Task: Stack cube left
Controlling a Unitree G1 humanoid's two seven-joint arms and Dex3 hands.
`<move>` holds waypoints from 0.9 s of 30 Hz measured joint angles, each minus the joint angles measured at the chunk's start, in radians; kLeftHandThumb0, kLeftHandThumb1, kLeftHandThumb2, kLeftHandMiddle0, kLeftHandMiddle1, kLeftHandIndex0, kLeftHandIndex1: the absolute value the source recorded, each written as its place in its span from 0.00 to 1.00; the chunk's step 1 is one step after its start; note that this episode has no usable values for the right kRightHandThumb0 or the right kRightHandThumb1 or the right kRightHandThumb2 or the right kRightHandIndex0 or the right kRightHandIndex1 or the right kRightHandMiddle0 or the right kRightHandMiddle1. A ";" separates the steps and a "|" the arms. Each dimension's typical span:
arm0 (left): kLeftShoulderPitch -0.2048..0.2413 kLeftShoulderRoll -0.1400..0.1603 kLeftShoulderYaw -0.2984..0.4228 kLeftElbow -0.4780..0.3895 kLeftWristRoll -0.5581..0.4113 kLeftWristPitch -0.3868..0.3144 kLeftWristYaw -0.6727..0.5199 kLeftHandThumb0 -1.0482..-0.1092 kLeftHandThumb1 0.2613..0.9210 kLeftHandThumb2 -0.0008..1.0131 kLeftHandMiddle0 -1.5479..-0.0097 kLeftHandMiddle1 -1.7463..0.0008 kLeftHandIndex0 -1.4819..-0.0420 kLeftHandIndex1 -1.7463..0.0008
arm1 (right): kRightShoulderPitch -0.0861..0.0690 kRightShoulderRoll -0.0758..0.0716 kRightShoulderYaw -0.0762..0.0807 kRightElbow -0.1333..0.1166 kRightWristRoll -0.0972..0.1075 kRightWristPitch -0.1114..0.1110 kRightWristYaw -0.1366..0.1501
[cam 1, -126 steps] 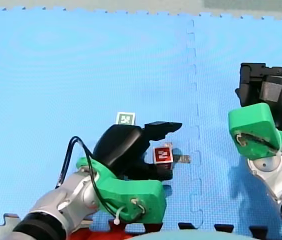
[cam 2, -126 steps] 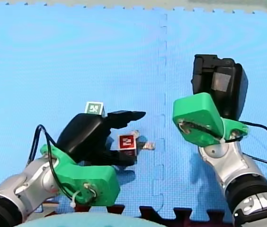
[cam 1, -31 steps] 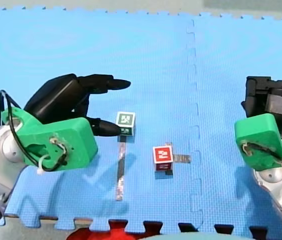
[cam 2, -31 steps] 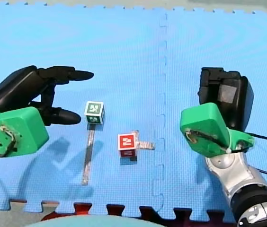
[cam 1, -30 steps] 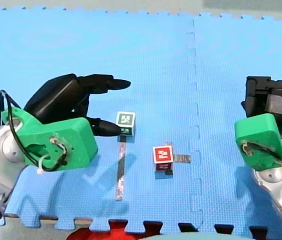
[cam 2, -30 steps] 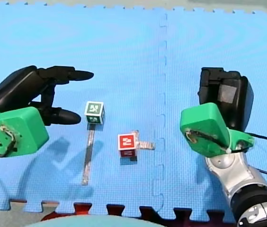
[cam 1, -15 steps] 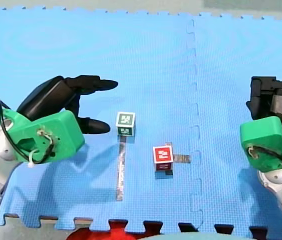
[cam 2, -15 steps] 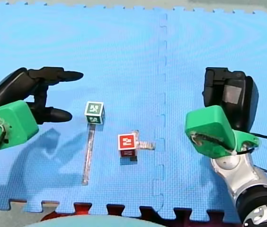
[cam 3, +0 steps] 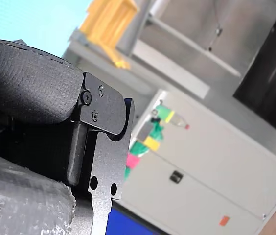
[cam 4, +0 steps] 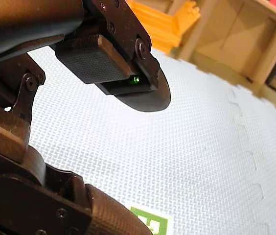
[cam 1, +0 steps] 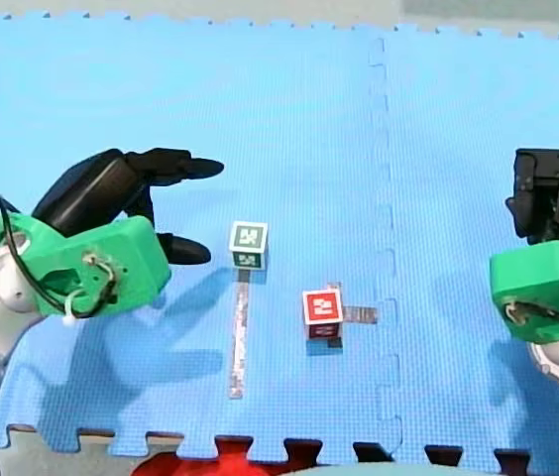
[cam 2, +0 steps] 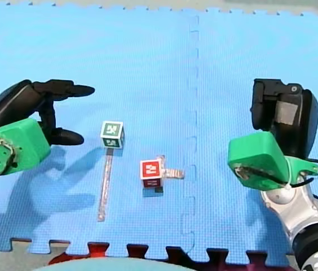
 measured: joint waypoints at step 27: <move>-0.068 -0.043 -0.194 0.051 0.192 0.092 0.231 0.18 0.69 0.00 0.47 0.05 0.55 1.00 | 0.005 0.002 0.004 -0.034 -0.011 0.003 -0.001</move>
